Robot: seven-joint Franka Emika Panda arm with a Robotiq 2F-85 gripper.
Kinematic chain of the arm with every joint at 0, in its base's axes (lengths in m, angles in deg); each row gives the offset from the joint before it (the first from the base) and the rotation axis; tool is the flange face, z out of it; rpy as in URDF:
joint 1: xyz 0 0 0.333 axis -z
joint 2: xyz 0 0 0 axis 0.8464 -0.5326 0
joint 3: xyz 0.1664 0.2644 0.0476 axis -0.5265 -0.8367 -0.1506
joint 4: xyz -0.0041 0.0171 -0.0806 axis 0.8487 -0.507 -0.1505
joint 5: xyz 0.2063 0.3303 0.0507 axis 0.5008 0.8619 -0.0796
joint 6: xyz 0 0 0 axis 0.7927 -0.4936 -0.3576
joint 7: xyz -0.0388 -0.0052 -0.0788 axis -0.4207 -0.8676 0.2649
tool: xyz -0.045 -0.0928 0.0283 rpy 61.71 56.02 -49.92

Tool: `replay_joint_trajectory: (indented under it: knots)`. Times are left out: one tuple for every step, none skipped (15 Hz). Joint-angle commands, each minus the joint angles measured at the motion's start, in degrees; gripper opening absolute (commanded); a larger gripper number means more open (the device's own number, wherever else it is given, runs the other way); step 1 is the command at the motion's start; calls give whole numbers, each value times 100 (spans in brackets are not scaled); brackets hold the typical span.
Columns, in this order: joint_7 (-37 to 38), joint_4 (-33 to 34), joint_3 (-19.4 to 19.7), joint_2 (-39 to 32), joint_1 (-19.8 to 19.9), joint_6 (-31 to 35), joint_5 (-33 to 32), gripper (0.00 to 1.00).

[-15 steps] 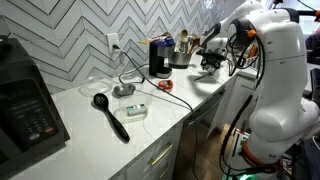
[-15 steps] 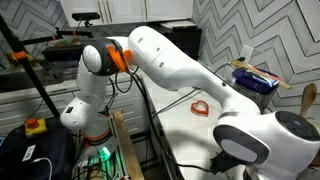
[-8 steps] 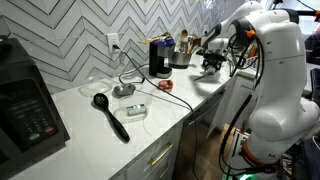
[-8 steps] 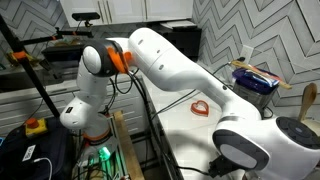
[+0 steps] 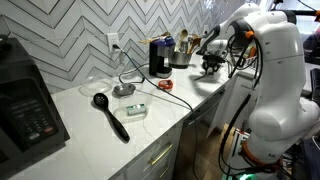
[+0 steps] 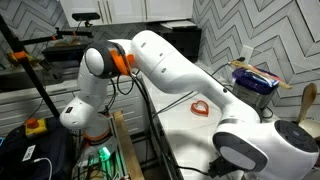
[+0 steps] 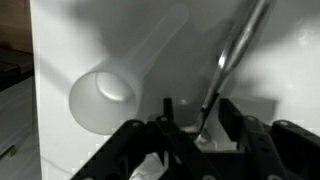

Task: Pick up the silver spoon on the right and put it in the silver bucket

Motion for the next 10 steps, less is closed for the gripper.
replay_joint_trajectory:
  knots:
    - [64,50,-88,-90,100,126,125,27]
    - [80,44,-84,-83,92,133,115,20]
    - [92,31,-81,-67,84,119,106,12]
    - [102,5,-79,-39,71,125,96,3]
    - [105,-21,-77,-12,54,129,80,0]
    - [109,-50,-73,19,33,125,59,0]
    - [122,-94,-69,62,10,126,49,1]
    - [121,-105,-72,87,0,80,44,3]
    - [107,-143,-80,158,-13,19,51,3]
    - [73,-184,-98,246,-23,-46,68,3]
